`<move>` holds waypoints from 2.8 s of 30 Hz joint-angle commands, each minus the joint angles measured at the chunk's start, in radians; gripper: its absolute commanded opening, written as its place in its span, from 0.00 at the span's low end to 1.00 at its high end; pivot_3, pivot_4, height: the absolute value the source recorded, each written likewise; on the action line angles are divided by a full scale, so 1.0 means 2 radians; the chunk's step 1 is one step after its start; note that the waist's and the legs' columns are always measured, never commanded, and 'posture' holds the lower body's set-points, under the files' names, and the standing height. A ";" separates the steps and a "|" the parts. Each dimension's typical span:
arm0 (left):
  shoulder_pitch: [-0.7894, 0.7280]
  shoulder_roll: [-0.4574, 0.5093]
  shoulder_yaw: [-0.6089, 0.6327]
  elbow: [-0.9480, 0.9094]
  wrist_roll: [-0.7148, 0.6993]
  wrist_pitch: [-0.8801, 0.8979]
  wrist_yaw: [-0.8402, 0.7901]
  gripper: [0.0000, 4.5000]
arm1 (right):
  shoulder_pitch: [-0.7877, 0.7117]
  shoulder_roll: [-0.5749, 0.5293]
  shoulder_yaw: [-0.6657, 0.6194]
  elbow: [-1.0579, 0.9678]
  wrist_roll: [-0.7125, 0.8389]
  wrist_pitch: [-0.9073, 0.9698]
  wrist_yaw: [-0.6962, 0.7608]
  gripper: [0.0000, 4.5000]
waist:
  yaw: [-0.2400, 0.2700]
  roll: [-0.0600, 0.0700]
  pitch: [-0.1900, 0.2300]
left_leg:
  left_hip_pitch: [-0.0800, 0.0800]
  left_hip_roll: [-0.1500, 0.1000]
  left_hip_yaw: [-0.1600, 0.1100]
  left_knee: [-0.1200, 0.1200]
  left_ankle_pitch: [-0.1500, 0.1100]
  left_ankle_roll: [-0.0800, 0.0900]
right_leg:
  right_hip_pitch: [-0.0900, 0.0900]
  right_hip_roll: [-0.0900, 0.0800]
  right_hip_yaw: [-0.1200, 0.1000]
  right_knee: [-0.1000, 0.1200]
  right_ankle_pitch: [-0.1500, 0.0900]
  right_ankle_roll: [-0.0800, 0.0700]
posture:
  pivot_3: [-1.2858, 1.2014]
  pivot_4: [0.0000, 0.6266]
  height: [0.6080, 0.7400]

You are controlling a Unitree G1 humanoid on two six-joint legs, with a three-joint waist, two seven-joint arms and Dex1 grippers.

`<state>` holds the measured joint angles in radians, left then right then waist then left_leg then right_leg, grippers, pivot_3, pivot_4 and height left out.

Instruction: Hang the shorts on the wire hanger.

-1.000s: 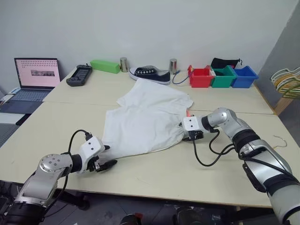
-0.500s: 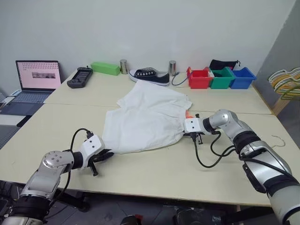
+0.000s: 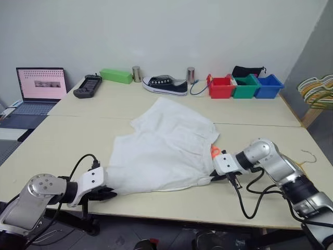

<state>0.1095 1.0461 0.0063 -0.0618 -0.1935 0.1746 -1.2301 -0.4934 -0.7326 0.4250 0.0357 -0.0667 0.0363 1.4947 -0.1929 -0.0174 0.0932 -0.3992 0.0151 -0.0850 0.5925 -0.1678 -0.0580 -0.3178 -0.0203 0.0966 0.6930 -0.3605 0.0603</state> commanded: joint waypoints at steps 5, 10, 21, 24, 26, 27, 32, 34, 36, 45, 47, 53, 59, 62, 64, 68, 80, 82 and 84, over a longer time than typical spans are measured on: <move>-0.013 0.006 0.001 0.000 0.007 0.003 -0.001 0.01 | 0.032 -0.039 0.007 -0.106 0.034 0.074 0.028 0.00 | 0.000 0.000 0.000 | 0.000 0.000 0.001 0.000 0.000 0.000 | 0.000 0.000 0.000 0.000 -0.001 -0.001 | 0.47 0.01 1.00; -0.023 0.000 -0.003 0.009 0.014 -0.003 0.002 0.05 | 0.030 -0.039 0.009 -0.119 0.049 0.110 0.025 0.20 | 0.000 -0.001 0.000 | 0.000 0.000 0.001 0.000 0.000 0.000 | 0.000 0.000 0.000 -0.001 0.001 0.002 | 0.46 0.01 1.00; -0.039 0.046 0.035 -0.152 -0.082 0.099 -0.046 0.52 | 0.033 -0.096 -0.074 -0.207 0.151 0.241 0.007 0.77 | 0.001 -0.001 0.001 | -0.001 0.001 0.002 0.000 0.000 0.000 | -0.001 -0.001 0.000 -0.003 0.001 0.002 | 0.45 0.03 1.00; -0.097 0.034 0.028 -0.190 -0.127 0.161 -0.034 0.68 | 0.035 -0.093 -0.118 -0.220 0.170 0.296 -0.047 0.93 | 0.001 -0.001 0.001 | -0.001 0.001 0.002 0.000 0.000 0.000 | 0.000 -0.001 0.000 -0.004 0.001 0.002 | 0.44 0.04 1.00; -0.146 0.006 0.011 -0.192 -0.143 0.189 -0.014 0.77 | 0.029 -0.074 -0.147 -0.208 0.165 0.329 -0.105 1.00 | -0.001 -0.001 0.002 | -0.001 0.001 0.002 0.000 0.000 0.000 | 0.000 0.000 0.000 -0.004 0.001 0.002 | 0.44 0.04 1.00; -0.170 -0.011 0.001 -0.189 -0.145 0.198 -0.001 0.81 | 0.024 -0.065 -0.159 -0.198 0.160 0.345 -0.136 1.00 | -0.002 -0.001 0.002 | -0.001 0.001 0.002 0.000 0.000 0.000 | 0.000 0.000 0.000 -0.004 0.001 0.002 | 0.43 0.05 1.00; -0.293 -0.148 -0.051 -0.169 -0.141 0.228 0.095 0.98 | 0.028 -0.079 -0.208 -0.133 0.119 0.391 -0.244 1.00 | -0.002 -0.001 0.002 | -0.002 -0.002 0.003 0.001 0.000 0.000 | 0.000 0.000 0.001 -0.006 0.003 0.006 | 0.42 0.06 1.00; -0.316 -0.193 -0.069 -0.157 -0.132 0.226 0.120 0.98 | 0.038 -0.097 -0.220 -0.107 0.099 0.396 -0.274 1.00 | -0.001 -0.001 0.002 | -0.004 -0.002 0.003 0.002 0.000 0.000 | 0.000 0.000 0.001 -0.006 0.003 0.006 | 0.40 0.07 1.00; -0.326 -0.225 -0.093 -0.142 -0.114 0.213 0.131 0.98 | 0.059 -0.114 -0.239 -0.090 0.091 0.406 -0.294 1.00 | -0.004 -0.001 0.002 | -0.008 -0.002 0.003 0.004 0.000 0.000 | 0.000 0.000 0.001 -0.006 0.003 0.007 | 0.40 0.07 1.00; -0.390 -0.351 -0.175 -0.046 -0.064 0.154 0.146 0.98 | 0.136 -0.149 -0.316 -0.006 0.097 0.436 -0.333 1.00 | -0.031 -0.001 0.002 | -0.010 -0.003 0.003 0.006 -0.001 0.001 | 0.000 0.000 0.002 -0.006 0.004 0.007 | 0.38 0.09 1.00; -0.403 -0.369 -0.181 -0.026 -0.057 0.144 0.146 0.98 | 0.153 -0.154 -0.324 -0.002 0.104 0.442 -0.327 1.00 | -0.036 -0.001 0.002 | -0.009 -0.003 0.003 0.006 -0.001 0.001 | 0.000 0.000 0.002 -0.006 0.003 0.007 | 0.38 0.09 1.00; -0.414 -0.388 -0.192 -0.005 -0.043 0.127 0.136 0.98 | 0.181 -0.162 -0.328 0.032 0.105 0.428 -0.331 1.00 | -0.063 0.000 0.002 | -0.008 -0.003 0.004 0.007 -0.001 0.001 | 0.001 0.001 0.002 -0.006 0.004 0.008 | 0.38 0.09 1.00; -0.410 -0.389 -0.199 -0.010 -0.035 0.125 0.127 0.98 | 0.188 -0.165 -0.316 0.059 0.117 0.432 -0.309 1.00 | -0.074 0.000 0.002 | -0.008 -0.003 0.004 0.007 -0.001 0.001 | 0.001 0.001 0.003 -0.006 0.004 0.009 | 0.39 0.08 1.00; -0.409 -0.390 -0.200 -0.011 -0.032 0.126 0.125 0.98 | 0.177 -0.162 -0.307 0.090 0.115 0.420 -0.305 1.00 | -0.074 0.000 0.002 | -0.009 -0.003 0.004 0.008 -0.001 0.001 | 0.001 0.001 0.002 -0.006 0.004 0.009 | 0.39 0.08 1.00; -0.411 -0.392 -0.201 -0.009 -0.030 0.126 0.124 0.98 | 0.171 -0.161 -0.293 0.114 0.111 0.402 -0.294 0.92 | -0.074 0.000 0.002 | -0.009 -0.003 0.004 0.008 -0.001 0.001 | 0.001 0.001 0.003 -0.007 0.004 0.009 | 0.39 0.07 1.00; -0.414 -0.393 -0.202 -0.009 -0.029 0.127 0.122 0.98 | 0.158 -0.160 -0.270 0.163 0.101 0.371 -0.276 0.71 | -0.074 -0.002 0.002 | -0.008 -0.003 0.003 0.008 -0.001 0.001 | 0.003 0.001 0.002 -0.008 0.005 0.010 | 0.40 0.07 1.00; -0.414 -0.388 -0.198 -0.008 -0.025 0.126 0.114 0.98 | 0.141 -0.160 -0.233 0.191 0.096 0.318 -0.241 0.10 | -0.074 -0.006 -0.001 | -0.008 -0.003 0.003 0.009 -0.001 0.001 | 0.005 0.000 0.002 -0.010 0.005 0.010 | 0.39 0.05 1.00; -0.419 -0.389 -0.196 -0.003 -0.024 0.124 0.113 0.98 | 0.137 -0.159 -0.234 0.188 0.093 0.310 -0.249 0.00 | -0.074 -0.006 -0.001 | -0.008 -0.003 0.003 0.009 -0.001 0.001 | 0.005 0.000 0.002 -0.010 0.005 0.010 | 0.39 0.05 1.00; -0.423 -0.389 -0.193 0.002 -0.023 0.122 0.114 0.98 | 0.133 -0.158 -0.233 0.187 0.085 0.296 -0.258 0.00 | -0.074 -0.006 -0.001 | -0.008 -0.003 0.003 0.009 -0.001 0.001 | 0.005 0.000 0.002 -0.010 0.005 0.010 | 0.39 0.05 1.00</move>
<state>-0.7038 0.2715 -0.3939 -0.0581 -0.2439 0.4455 -0.9978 -0.2214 -1.0509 -0.0594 0.3964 0.1345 0.6498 1.0028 -0.3407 -0.0287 0.0910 -0.4147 0.0099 -0.0784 0.6097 -0.1696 -0.0560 -0.3074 -0.0194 0.1003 0.6731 -0.3505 0.0811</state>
